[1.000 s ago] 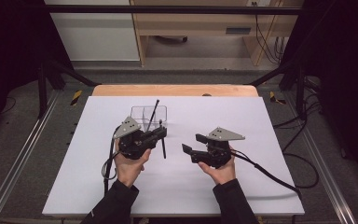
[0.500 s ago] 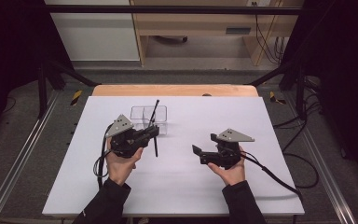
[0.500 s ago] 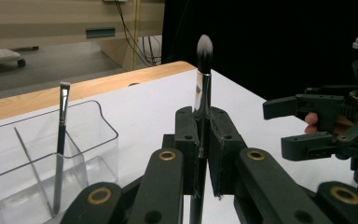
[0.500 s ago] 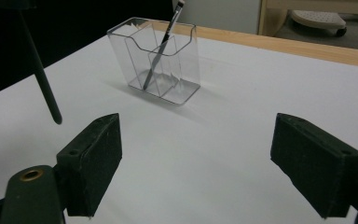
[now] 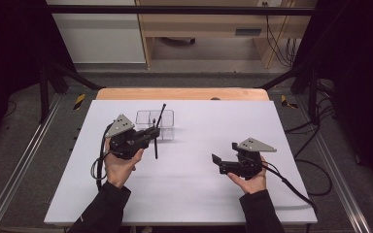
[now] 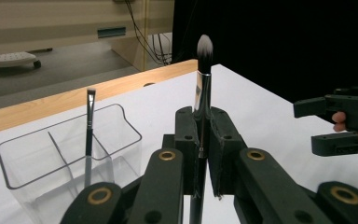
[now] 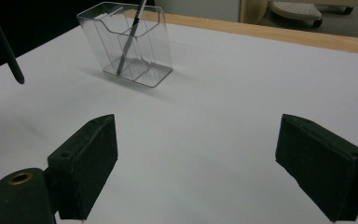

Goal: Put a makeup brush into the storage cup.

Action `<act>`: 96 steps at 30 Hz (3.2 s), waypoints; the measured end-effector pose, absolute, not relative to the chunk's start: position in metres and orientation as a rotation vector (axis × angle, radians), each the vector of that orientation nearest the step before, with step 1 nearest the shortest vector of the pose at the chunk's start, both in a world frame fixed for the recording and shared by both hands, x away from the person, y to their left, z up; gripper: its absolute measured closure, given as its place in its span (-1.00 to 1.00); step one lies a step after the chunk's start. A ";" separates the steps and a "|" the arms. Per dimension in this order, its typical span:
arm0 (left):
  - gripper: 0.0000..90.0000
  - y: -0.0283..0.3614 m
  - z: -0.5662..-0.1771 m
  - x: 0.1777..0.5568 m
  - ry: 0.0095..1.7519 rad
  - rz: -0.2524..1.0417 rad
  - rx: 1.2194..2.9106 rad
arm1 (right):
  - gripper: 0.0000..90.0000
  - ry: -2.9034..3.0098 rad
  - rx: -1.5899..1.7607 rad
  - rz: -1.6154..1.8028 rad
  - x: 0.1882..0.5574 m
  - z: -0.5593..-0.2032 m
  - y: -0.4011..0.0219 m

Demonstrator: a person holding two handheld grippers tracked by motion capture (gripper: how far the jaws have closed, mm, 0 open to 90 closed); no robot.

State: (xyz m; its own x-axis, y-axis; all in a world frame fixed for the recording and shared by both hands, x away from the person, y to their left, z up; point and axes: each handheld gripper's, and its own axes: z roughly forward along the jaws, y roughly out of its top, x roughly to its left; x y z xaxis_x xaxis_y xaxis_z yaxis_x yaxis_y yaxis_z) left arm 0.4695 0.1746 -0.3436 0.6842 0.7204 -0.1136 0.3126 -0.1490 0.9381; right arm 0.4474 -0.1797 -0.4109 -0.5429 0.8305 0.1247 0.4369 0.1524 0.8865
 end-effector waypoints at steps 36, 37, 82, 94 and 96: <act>0.85 0.171 -0.326 0.508 0.877 0.496 1.759 | -0.86 2.030 1.280 1.208 0.445 -0.423 -0.215; 0.85 0.171 -0.326 0.509 0.876 0.498 1.759 | -0.86 2.029 1.283 1.209 0.445 -0.423 -0.216; 0.85 0.169 -0.311 0.570 0.938 0.560 1.730 | -0.87 2.009 1.301 1.209 0.446 -0.423 -0.222; 0.85 0.170 -0.319 0.585 0.969 0.571 1.720 | -0.88 2.012 1.303 1.209 0.446 -0.423 -0.221; 0.85 0.170 -0.321 0.587 0.975 0.576 1.720 | -0.88 2.012 1.304 1.210 0.446 -0.423 -0.221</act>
State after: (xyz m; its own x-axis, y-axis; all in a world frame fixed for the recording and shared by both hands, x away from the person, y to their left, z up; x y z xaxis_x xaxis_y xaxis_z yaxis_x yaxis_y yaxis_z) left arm 0.5871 0.1700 -0.3211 0.5559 0.8279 -0.0748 0.3343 -0.1402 0.9320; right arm 0.4461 -0.2214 -0.4229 -0.4503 0.8888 0.0856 0.4919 0.1670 0.8545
